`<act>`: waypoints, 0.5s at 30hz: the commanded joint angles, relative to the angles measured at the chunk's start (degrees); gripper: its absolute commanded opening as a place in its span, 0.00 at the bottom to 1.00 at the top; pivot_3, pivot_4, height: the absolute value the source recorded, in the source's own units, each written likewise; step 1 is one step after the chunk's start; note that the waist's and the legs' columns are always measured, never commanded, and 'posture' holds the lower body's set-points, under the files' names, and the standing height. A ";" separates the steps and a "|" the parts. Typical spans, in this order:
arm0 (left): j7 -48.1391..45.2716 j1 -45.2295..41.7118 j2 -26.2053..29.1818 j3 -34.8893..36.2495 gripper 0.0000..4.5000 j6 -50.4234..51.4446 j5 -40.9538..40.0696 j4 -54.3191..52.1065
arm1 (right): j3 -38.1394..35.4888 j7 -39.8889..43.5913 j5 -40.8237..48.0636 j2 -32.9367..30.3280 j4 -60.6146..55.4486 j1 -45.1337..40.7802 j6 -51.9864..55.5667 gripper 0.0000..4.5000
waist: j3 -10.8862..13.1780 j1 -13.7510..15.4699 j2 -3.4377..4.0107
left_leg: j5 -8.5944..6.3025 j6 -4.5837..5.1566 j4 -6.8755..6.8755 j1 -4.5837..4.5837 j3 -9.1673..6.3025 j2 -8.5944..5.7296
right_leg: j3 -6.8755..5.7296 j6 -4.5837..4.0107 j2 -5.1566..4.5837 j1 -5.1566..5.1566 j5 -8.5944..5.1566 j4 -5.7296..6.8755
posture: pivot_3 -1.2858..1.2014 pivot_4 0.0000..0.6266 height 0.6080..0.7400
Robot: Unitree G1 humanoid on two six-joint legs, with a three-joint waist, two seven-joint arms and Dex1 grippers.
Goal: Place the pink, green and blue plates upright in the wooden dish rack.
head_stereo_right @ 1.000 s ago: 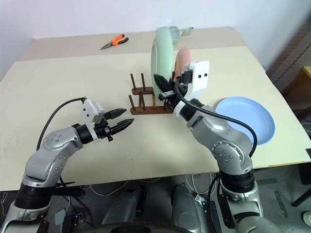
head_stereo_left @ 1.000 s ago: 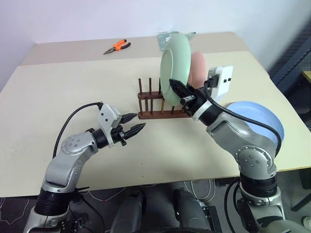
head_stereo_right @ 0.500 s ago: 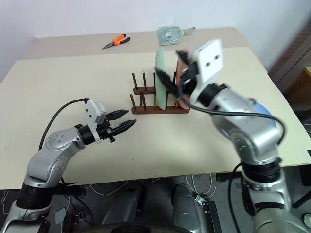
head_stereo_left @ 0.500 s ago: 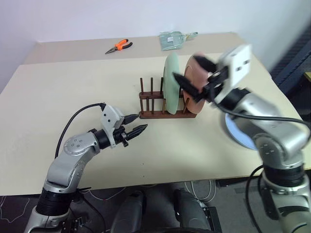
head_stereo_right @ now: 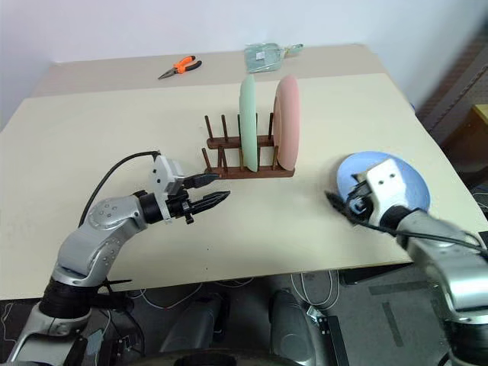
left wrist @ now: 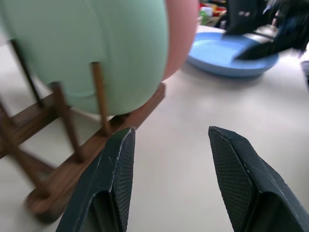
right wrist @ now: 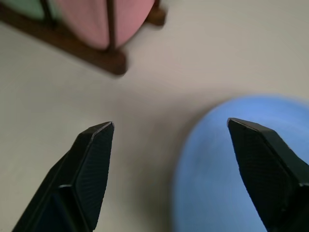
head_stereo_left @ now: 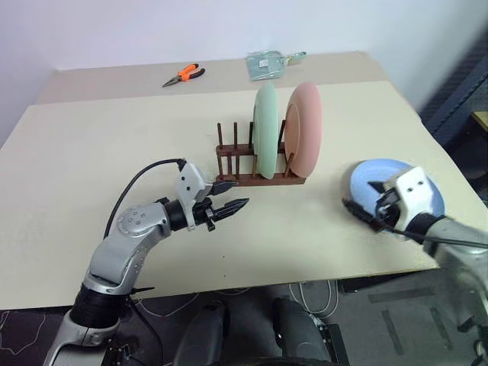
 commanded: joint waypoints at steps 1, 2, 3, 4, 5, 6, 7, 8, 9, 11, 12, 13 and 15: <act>-0.46 -0.80 0.15 0.02 0.54 -1.08 0.53 -0.40 | 1.25 -3.70 -4.81 1.48 2.40 -0.63 1.79 0.66 | 0.00 0.23 0.00 | 0.00 0.00 0.02 -0.02 -0.01 -0.02 | 0.00 0.00 -0.01 0.00 0.00 0.00 | 0.52 0.24 1.00; -0.58 -0.79 0.22 0.02 0.54 -1.21 0.61 -0.31 | 1.16 -3.85 -5.29 1.92 2.92 -0.94 1.86 0.55 | 0.00 0.26 0.00 | 0.00 0.00 0.03 -0.03 -0.01 -0.03 | 0.00 0.00 -0.02 0.00 0.00 0.00 | 0.52 0.24 1.00; -0.69 -0.77 0.26 0.07 0.54 -1.29 0.66 -0.21 | 1.02 -4.00 -5.87 2.25 3.30 -1.27 1.74 0.43 | 0.00 0.27 -0.01 | -0.01 0.01 0.03 -0.03 -0.01 -0.03 | 0.00 0.01 -0.02 0.00 0.01 -0.01 | 0.52 0.24 1.00; -0.80 -0.75 0.30 0.08 0.54 -1.38 0.77 -0.15 | 0.64 -4.11 -6.30 2.50 3.62 -1.74 1.52 0.33 | 0.00 0.27 -0.01 | -0.01 0.02 0.06 -0.05 -0.01 -0.03 | 0.00 0.01 -0.02 0.00 0.01 -0.01 | 0.52 0.24 1.00; -0.87 -0.72 0.30 0.11 0.54 -1.45 0.84 -0.12 | 0.27 -4.29 -6.84 2.67 3.84 -2.20 1.10 0.21 | 0.00 0.25 -0.01 | -0.02 0.03 0.09 -0.05 -0.01 -0.03 | -0.01 0.02 -0.02 0.01 0.01 -0.01 | 0.52 0.24 1.00; -0.90 -0.69 0.28 0.16 0.54 -1.46 0.88 -0.11 | -0.15 -4.52 -7.40 2.62 3.96 -2.75 0.91 0.09 | 0.00 0.18 -0.01 | -0.02 0.04 0.11 -0.05 -0.01 -0.03 | -0.01 0.03 -0.02 0.01 0.02 -0.01 | 0.52 0.24 1.00; -0.93 -0.65 0.26 0.20 0.54 -1.49 0.94 -0.12 | -0.32 -4.59 -8.28 2.22 3.87 -3.17 0.34 0.00 | -0.01 0.08 -0.01 | -0.03 0.04 0.11 -0.04 -0.01 -0.03 | -0.01 0.03 -0.01 0.01 0.02 0.00 | 0.52 0.24 1.00; -0.97 -0.56 0.28 0.30 0.54 -1.48 0.98 -0.16 | -0.60 -4.41 -9.23 1.56 2.88 -4.09 -0.87 0.00 | 0.00 0.10 -0.01 | -0.03 0.04 0.13 -0.04 -0.01 -0.02 | -0.01 0.03 0.00 0.01 0.02 0.00 | 0.52 0.24 1.00; -1.05 -0.40 0.34 0.41 0.54 -1.53 1.03 -0.17 | -1.36 -4.36 -9.60 1.48 1.83 -5.55 -2.25 0.00 | 0.00 0.13 -0.01 | -0.03 0.04 0.15 -0.05 -0.01 -0.02 | -0.01 0.04 0.00 0.01 0.02 0.01 | 0.52 0.24 1.00; -1.16 0.02 0.52 0.65 0.54 -1.74 1.22 -0.24 | -3.71 -4.76 -8.78 2.57 0.03 -9.19 -4.27 0.00 | 0.01 0.01 0.01 | -0.03 0.05 0.16 -0.05 -0.01 -0.03 | -0.01 0.05 0.00 0.01 0.03 0.02 | 0.52 0.24 1.00; -1.23 0.47 0.74 0.80 0.54 -1.92 1.43 -0.22 | -5.63 -4.86 -6.57 3.51 -1.25 -12.80 -4.63 0.00 | 0.01 -0.09 0.02 | -0.03 0.05 0.16 -0.05 0.02 -0.03 | 0.00 0.13 0.00 0.01 0.08 0.02 | 0.52 0.24 1.00; -1.29 1.22 1.06 1.02 0.54 -2.43 1.82 -0.10 | -8.21 -5.35 -1.78 5.48 -3.02 -18.74 -4.72 0.00 | 0.04 -0.35 0.05 | -0.04 0.06 0.17 -0.05 0.02 -0.02 | 0.00 0.18 0.01 0.01 0.10 0.02 | 0.52 0.24 1.00; -1.15 2.30 1.43 1.47 0.54 -3.33 2.40 0.21 | -11.92 -5.92 6.28 8.85 -5.62 -27.39 -4.24 0.00 | 0.14 -0.61 0.23 | -0.04 0.06 0.17 -0.03 0.04 0.06 | 0.05 0.21 0.02 -0.06 0.20 0.06 | 0.52 0.24 1.00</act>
